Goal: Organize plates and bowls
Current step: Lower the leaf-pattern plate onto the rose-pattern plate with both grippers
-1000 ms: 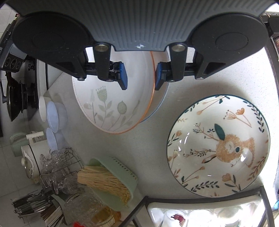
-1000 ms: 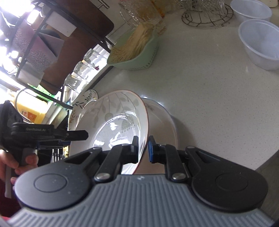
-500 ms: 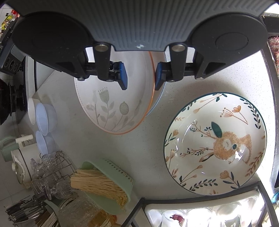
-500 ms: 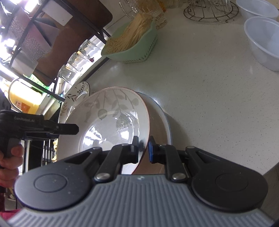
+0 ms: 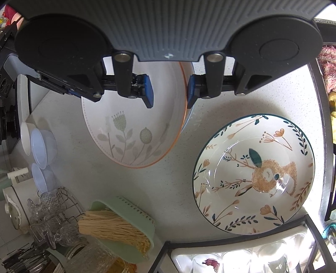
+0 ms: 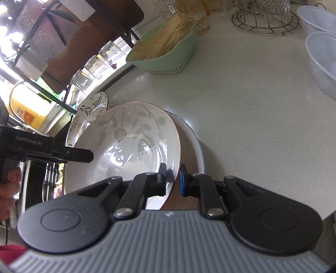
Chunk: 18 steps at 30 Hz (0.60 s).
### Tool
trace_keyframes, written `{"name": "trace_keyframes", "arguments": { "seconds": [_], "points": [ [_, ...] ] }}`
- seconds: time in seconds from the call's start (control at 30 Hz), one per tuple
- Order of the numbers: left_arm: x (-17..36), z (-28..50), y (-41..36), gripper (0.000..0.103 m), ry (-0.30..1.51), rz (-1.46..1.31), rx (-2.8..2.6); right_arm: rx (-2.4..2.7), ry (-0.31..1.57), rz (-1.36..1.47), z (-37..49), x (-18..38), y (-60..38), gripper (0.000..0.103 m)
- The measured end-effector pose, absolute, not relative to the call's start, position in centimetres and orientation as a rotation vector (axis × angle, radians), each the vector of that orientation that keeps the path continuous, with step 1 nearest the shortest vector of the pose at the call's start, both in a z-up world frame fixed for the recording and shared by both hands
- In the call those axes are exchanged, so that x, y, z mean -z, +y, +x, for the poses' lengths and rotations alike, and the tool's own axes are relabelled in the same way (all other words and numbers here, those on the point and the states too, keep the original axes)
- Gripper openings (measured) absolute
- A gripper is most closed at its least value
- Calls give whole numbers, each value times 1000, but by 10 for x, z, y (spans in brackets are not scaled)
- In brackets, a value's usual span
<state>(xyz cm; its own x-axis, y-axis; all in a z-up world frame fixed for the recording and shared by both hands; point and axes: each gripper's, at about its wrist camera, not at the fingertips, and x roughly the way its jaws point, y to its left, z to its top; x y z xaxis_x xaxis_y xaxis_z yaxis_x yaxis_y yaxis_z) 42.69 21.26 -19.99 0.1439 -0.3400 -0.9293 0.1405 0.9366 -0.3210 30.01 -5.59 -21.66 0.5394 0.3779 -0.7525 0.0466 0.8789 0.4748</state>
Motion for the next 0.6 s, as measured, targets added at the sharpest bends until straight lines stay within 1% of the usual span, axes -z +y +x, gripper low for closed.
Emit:
{"name": "trace_keyframes", "arguments": {
  "seconds": [0.43,0.6],
  "points": [
    [203,420,206,36,1374,-109,284,-208,998,449,303,221,-51,16],
    [203,419,203,38,1367,-72,272,-193,980,403,301,216,-49,16]
  ]
}}
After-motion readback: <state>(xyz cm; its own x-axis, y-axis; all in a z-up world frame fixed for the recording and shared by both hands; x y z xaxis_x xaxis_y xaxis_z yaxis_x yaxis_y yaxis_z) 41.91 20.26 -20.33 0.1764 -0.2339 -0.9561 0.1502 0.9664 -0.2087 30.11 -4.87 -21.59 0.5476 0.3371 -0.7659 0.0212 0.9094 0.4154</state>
